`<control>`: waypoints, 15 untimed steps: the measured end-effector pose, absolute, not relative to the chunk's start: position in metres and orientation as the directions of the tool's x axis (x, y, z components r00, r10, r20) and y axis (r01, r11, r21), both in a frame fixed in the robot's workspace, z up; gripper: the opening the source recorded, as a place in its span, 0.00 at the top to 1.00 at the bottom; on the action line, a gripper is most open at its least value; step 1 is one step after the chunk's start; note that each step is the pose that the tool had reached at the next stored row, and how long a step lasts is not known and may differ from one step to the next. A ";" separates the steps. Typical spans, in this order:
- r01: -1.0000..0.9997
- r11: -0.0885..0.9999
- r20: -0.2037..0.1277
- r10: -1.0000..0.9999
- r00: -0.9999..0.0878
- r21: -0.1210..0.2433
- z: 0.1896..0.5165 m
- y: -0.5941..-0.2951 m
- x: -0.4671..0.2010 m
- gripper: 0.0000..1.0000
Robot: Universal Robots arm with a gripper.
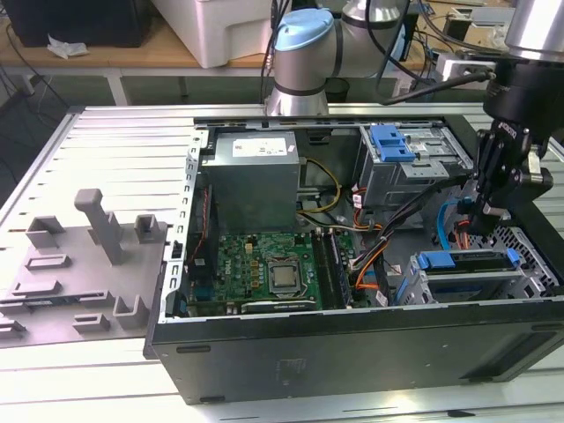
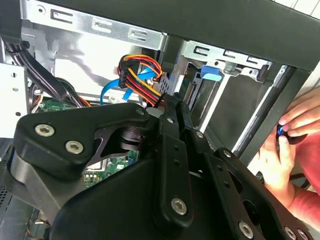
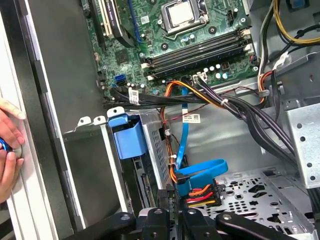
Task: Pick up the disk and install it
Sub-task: 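Insert the first disk wire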
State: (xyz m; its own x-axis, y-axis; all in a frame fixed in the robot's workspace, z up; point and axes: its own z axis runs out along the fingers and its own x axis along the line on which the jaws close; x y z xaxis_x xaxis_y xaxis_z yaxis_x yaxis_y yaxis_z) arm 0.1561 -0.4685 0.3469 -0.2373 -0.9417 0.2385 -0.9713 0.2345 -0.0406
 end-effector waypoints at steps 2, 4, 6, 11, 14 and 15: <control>-0.977 0.211 0.238 -0.947 -0.215 -0.041 0.347 -0.469 0.156 0.84; -0.983 0.180 0.238 -0.953 -0.185 -0.042 0.347 -0.470 0.155 0.84; -0.987 0.158 0.238 -0.957 -0.164 -0.042 0.347 -0.470 0.155 0.84; -0.991 0.122 0.234 -0.964 -0.131 -0.050 0.347 -0.479 0.152 0.84; -0.992 0.117 0.232 -0.965 -0.126 -0.053 0.347 -0.481 0.151 0.84; -0.992 0.116 0.231 -0.965 -0.125 -0.054 0.347 -0.482 0.151 0.84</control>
State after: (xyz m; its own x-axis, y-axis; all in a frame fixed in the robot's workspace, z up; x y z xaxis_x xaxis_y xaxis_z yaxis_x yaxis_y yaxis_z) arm 0.1506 -0.4817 0.3469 -0.1249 -0.9648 0.2314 -0.9918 0.1155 -0.0539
